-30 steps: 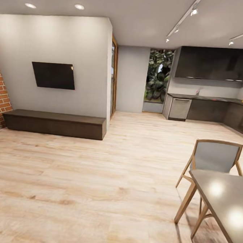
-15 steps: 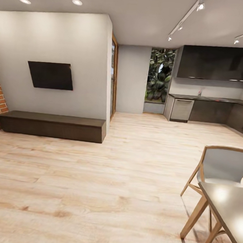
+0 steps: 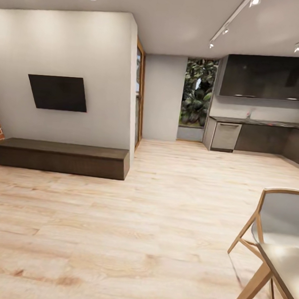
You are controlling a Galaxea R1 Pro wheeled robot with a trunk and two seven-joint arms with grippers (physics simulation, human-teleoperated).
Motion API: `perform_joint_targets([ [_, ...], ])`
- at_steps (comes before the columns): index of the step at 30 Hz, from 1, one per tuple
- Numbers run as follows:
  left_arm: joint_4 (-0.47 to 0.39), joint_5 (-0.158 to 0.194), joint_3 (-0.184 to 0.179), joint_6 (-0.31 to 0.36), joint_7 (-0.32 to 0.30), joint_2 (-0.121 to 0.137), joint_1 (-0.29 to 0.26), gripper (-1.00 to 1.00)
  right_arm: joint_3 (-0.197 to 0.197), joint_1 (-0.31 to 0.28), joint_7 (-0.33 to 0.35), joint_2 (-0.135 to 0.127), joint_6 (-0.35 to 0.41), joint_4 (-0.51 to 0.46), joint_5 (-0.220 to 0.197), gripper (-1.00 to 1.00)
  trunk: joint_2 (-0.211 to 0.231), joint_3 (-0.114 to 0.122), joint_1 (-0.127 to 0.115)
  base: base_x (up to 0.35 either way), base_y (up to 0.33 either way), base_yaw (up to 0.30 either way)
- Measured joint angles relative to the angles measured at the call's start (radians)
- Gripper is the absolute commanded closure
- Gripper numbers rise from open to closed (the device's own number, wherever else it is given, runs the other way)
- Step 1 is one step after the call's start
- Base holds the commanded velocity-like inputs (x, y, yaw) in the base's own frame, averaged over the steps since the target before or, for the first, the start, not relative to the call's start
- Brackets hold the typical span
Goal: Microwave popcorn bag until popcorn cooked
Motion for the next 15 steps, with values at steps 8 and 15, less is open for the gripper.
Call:
perform_joint_targets([
  [8, 0.000, 0.000, 0.000, 0.000, 0.000, 0.000, 0.000, -1.00, 0.000, 0.000, 0.000, 0.000, 0.001, 0.000, 0.000, -1.00, 0.000, 0.000, 0.000, 0.323, 0.000, 0.000],
  [15, 0.000, -0.001, -0.001, 0.000, 0.000, 0.000, 0.000, -1.00, -0.001, 0.000, 0.000, 0.000, 0.001, 0.000, 0.000, -1.00, 0.000, 0.000, 0.000, 0.323, 0.000, 0.000],
])
